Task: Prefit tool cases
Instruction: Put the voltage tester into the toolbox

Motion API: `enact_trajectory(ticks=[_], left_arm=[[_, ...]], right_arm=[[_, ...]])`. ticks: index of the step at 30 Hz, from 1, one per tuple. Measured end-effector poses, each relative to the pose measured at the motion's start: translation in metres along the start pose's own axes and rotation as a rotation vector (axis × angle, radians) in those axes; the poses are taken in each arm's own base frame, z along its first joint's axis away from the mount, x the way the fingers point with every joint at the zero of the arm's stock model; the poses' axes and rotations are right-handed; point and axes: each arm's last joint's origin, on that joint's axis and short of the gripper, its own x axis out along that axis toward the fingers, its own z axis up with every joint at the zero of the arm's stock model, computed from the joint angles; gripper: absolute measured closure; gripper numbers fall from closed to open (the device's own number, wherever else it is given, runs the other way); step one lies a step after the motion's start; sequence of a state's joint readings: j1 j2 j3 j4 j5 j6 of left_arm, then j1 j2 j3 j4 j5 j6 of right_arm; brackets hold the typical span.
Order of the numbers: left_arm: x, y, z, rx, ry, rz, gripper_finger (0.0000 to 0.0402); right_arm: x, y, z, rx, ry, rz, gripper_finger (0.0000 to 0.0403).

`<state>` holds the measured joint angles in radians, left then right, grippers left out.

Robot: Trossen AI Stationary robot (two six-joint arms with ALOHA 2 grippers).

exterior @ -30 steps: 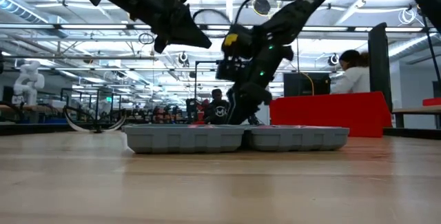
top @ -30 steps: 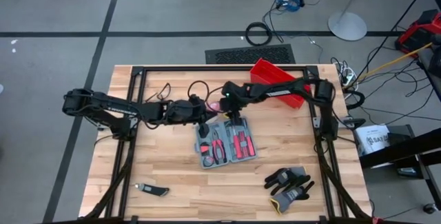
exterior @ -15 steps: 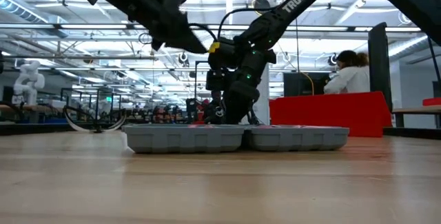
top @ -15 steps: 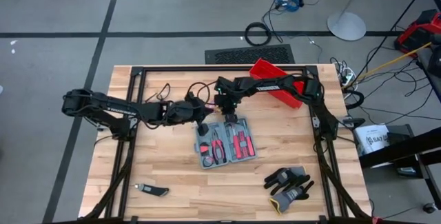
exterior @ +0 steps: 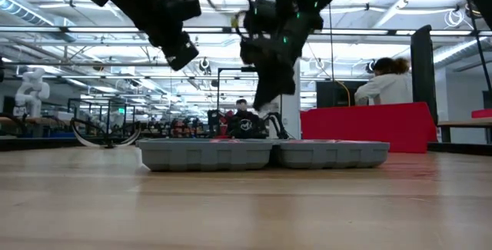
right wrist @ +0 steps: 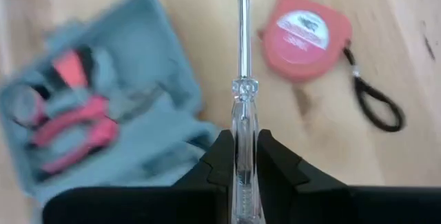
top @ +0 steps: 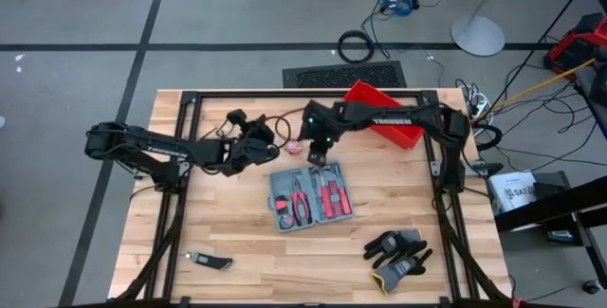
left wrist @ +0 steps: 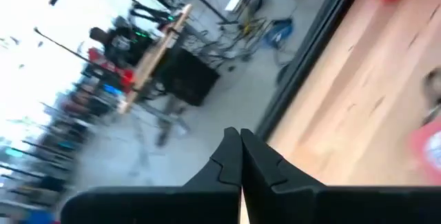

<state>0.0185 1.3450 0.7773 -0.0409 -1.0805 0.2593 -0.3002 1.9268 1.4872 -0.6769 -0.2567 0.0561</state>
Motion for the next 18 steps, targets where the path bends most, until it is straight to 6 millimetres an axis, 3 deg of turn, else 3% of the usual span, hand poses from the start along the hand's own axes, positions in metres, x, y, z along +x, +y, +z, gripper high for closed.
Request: enact_trajectory(ticks=[6, 12, 16, 18], left_arm=[[0.011, 0.006, -0.008, 0.131, 0.067, 0.025, 0.0401], [0.012, 0.012, -0.018, 0.109, 0.028, -0.169, 0.0401], [0.002, 0.024, -0.031, 0.022, -0.05, -0.246, 0.0401], [-0.004, 0.031, -0.037, -0.027, -0.108, -0.286, 0.0401]], right_arm=[[-0.008, 0.045, -0.01, 0.166, -0.021, -0.078, 0.0371], [-0.031, 0.086, -0.043, 0.416, -0.105, -0.183, 0.0371], [-0.026, 0.128, -0.07, 0.62, -0.316, -0.207, 0.0371], [-0.013, 0.149, -0.081, 0.698, -0.424, -0.192, 0.0371]])
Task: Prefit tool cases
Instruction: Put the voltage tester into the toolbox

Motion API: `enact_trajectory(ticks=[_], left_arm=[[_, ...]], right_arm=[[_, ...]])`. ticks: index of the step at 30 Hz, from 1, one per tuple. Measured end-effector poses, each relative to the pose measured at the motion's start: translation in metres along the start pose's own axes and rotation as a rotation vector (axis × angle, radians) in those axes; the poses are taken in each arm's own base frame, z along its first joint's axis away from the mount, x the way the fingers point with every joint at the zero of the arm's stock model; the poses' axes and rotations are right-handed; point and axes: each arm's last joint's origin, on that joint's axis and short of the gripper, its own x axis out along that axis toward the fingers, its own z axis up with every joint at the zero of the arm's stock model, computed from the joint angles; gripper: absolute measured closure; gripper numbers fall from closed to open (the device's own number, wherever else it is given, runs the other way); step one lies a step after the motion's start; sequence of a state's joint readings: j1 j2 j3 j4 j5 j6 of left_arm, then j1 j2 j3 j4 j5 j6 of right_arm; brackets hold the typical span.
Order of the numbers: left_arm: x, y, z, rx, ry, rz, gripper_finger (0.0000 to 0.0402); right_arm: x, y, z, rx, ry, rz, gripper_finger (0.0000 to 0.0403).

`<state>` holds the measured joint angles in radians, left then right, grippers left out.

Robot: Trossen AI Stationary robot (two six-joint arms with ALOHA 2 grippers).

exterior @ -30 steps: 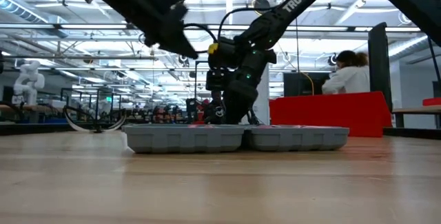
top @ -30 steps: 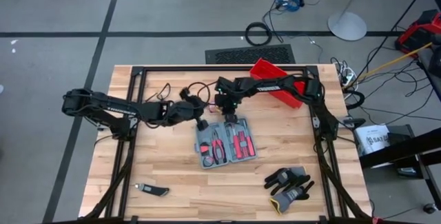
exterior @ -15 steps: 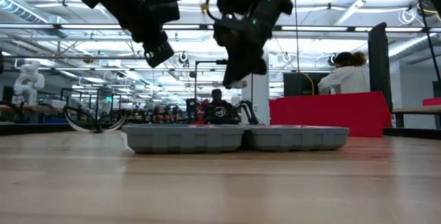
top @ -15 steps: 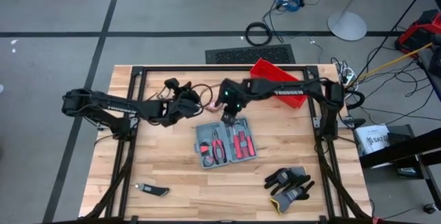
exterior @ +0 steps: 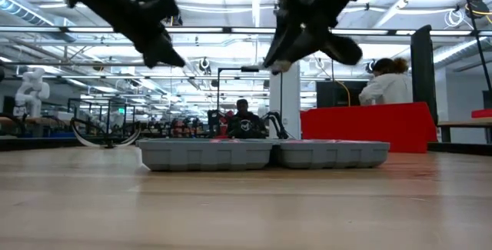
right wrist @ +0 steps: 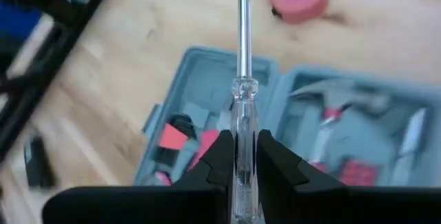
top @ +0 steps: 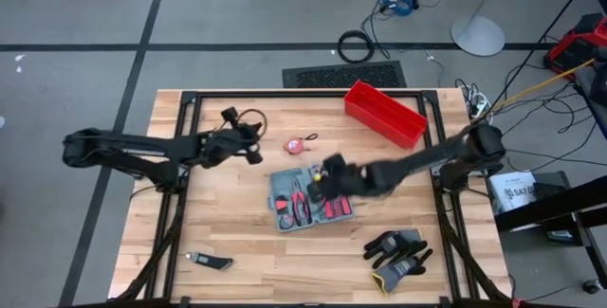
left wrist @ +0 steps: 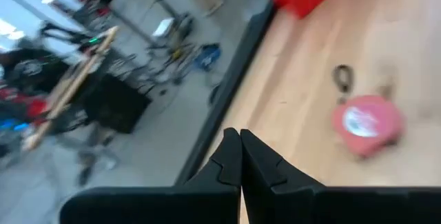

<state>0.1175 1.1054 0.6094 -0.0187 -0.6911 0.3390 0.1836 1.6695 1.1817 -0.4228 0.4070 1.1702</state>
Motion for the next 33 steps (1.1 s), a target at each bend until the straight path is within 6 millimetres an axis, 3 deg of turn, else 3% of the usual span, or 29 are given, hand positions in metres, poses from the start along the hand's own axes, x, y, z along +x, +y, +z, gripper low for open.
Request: enact_trajectory(ticks=[4, 7, 10, 20, 33], left_arm=[[-0.018, 0.009, -0.01, -0.049, -0.092, -0.07, 0.0401], [-0.029, 0.015, -0.019, -0.067, -0.131, -0.096, 0.0401], [-0.039, 0.019, -0.025, -0.089, -0.179, -0.144, 0.0401], [-0.05, 0.022, -0.032, -0.144, -0.191, -0.258, 0.0401], [-0.051, 0.02, -0.033, -0.145, -0.185, -0.311, 0.0401]], right_arm=[[0.021, 0.015, -0.041, 0.092, -0.091, -0.022, 0.0371], [0.033, 0.036, -0.057, 0.128, -0.088, -0.026, 0.0371], [0.048, 0.042, -0.068, 0.099, -0.035, -0.147, 0.0371], [0.036, 0.069, -0.053, 0.095, 0.067, -0.371, 0.0371], [0.047, 0.057, -0.058, 0.078, 0.201, -0.471, 0.0371]])
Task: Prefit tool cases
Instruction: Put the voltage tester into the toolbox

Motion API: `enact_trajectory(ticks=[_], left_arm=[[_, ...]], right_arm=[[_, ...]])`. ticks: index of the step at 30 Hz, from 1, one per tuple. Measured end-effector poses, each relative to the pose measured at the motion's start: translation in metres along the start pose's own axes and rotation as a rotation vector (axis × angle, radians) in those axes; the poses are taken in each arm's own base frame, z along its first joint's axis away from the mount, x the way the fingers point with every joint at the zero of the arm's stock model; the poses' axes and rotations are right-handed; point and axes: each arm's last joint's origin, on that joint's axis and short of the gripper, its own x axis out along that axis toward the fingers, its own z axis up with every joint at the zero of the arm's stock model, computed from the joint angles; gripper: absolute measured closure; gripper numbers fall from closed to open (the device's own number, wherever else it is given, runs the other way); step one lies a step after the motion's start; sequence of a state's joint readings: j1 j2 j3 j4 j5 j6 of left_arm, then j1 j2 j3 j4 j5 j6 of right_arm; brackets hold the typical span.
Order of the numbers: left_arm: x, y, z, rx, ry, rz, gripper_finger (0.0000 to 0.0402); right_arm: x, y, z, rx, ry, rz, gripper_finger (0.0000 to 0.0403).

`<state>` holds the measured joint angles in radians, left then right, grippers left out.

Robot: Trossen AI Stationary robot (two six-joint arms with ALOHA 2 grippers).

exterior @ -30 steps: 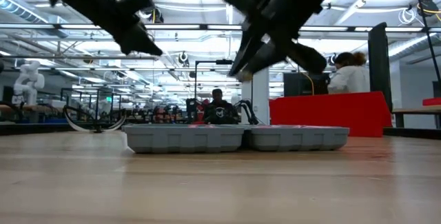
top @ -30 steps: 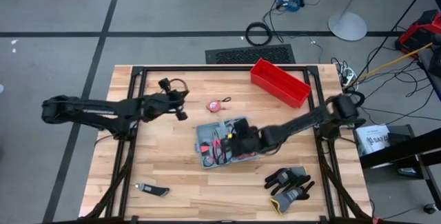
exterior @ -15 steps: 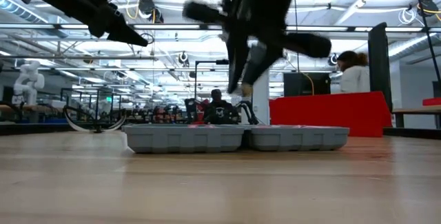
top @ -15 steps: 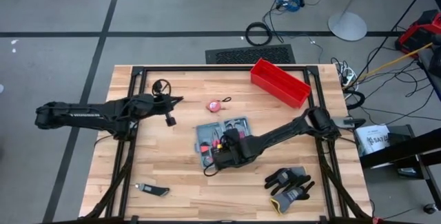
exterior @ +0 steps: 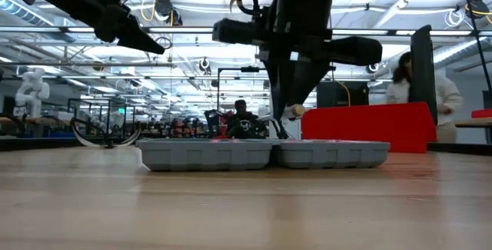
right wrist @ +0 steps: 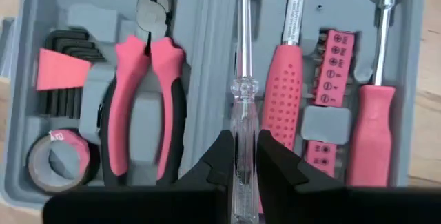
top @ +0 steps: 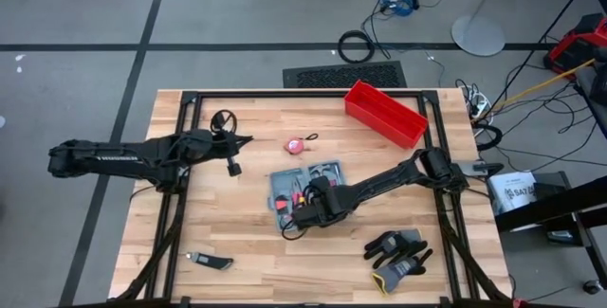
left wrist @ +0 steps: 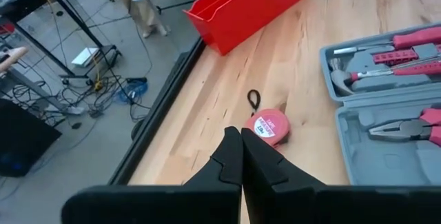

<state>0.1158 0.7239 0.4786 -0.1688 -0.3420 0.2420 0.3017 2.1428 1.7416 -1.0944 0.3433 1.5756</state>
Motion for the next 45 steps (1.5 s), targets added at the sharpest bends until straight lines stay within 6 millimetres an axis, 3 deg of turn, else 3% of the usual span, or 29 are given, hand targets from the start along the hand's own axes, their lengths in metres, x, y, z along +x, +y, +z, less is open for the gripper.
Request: enact_trajectory(ticks=[11, 27, 36, 40, 45], left_arm=[[0.0, 0.0, 0.0, 0.003, -0.001, 0.0, 0.0401], [0.0, 0.0, 0.0, 0.008, -0.001, 0.001, 0.0401], [0.0, 0.0, 0.0, 0.008, -0.002, 0.002, 0.0401], [0.0, 0.0, 0.0, 0.026, 0.001, 0.014, 0.0401], [0.0, 0.002, 0.0, 0.026, 0.011, 0.057, 0.0401]], right_arm=[[0.024, 0.002, 0.006, -0.058, 0.061, -0.051, 0.0371], [0.031, 0.006, 0.004, -0.095, 0.116, -0.021, 0.037], [0.029, 0.006, 0.006, -0.091, 0.132, -0.018, 0.0233], [0.019, 0.006, 0.009, -0.099, 0.128, 0.011, 0.022], [0.001, 0.002, 0.017, -0.129, 0.074, 0.045, 0.0231]])
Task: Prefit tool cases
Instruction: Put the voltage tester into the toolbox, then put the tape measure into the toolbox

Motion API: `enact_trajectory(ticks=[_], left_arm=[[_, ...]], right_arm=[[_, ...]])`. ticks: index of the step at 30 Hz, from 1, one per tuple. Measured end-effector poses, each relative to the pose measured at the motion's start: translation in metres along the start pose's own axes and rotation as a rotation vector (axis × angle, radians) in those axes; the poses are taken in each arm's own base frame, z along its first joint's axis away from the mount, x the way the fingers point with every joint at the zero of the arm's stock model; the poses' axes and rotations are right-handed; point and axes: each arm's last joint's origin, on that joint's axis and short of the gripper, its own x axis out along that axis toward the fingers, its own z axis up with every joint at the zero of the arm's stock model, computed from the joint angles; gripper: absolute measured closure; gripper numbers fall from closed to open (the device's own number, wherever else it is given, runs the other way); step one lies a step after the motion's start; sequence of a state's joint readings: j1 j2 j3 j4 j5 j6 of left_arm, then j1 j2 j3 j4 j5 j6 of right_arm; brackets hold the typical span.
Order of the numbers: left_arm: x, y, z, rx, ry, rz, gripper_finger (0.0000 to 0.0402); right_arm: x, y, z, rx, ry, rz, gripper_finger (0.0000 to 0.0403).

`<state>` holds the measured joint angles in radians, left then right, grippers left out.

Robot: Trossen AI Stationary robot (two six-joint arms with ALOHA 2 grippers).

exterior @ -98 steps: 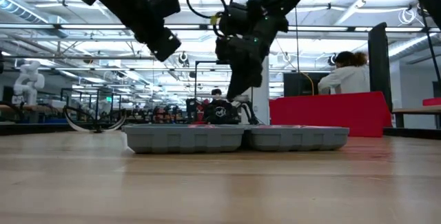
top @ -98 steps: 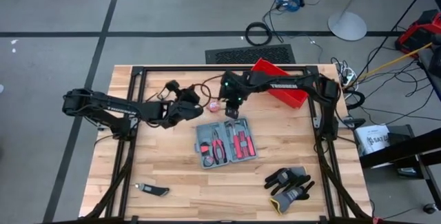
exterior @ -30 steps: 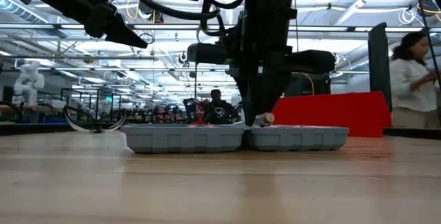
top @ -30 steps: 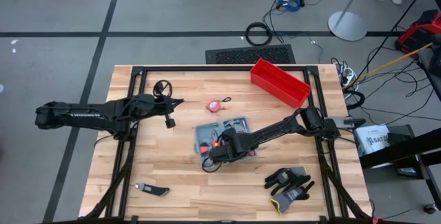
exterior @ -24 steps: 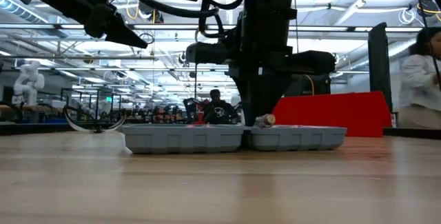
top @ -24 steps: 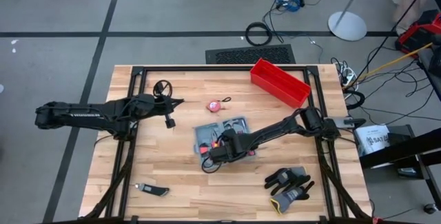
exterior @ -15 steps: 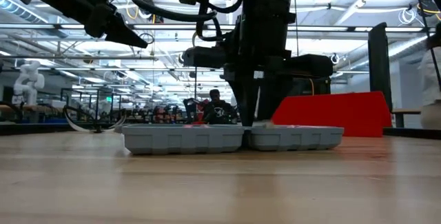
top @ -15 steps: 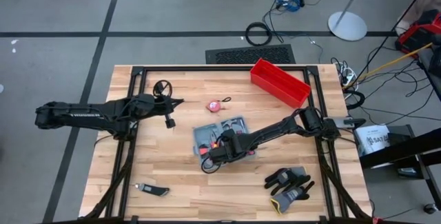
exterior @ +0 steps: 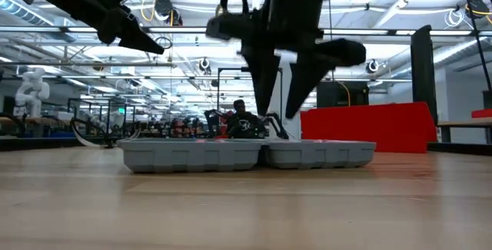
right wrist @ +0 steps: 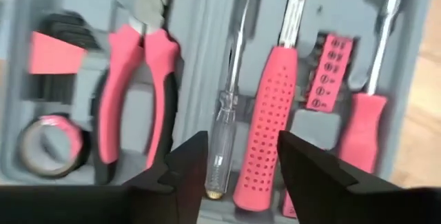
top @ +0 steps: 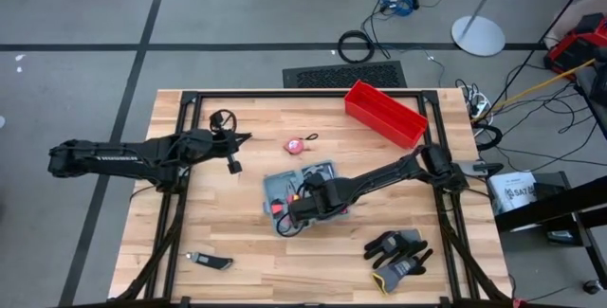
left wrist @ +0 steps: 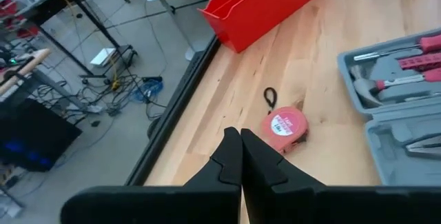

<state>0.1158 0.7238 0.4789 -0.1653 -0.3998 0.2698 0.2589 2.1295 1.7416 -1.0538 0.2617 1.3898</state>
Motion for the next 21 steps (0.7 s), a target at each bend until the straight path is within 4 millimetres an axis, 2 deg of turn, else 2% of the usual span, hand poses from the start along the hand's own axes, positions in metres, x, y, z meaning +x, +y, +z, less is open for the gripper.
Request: enact_trajectory(ticks=[4, 9, 10, 21], left_arm=[[0.0, -0.001, 0.0, -0.017, -0.004, -0.039, 0.0401], [0.003, -0.005, 0.0, -0.023, -0.017, -0.133, 0.0401], [0.004, -0.006, 0.0, -0.021, -0.012, -0.135, 0.0401], [0.007, -0.008, -0.002, -0.009, 0.008, -0.14, 0.0401]], right_arm=[[-0.013, -0.004, 0.006, -0.061, -0.01, 0.017, 0.0272], [-0.018, -0.012, 0.019, -0.174, -0.046, -0.019, 0.0381], [-0.018, -0.013, 0.021, -0.205, -0.053, -0.029, 0.0391], [-0.009, -0.029, 0.061, -0.433, -0.094, -0.142, 0.0402]])
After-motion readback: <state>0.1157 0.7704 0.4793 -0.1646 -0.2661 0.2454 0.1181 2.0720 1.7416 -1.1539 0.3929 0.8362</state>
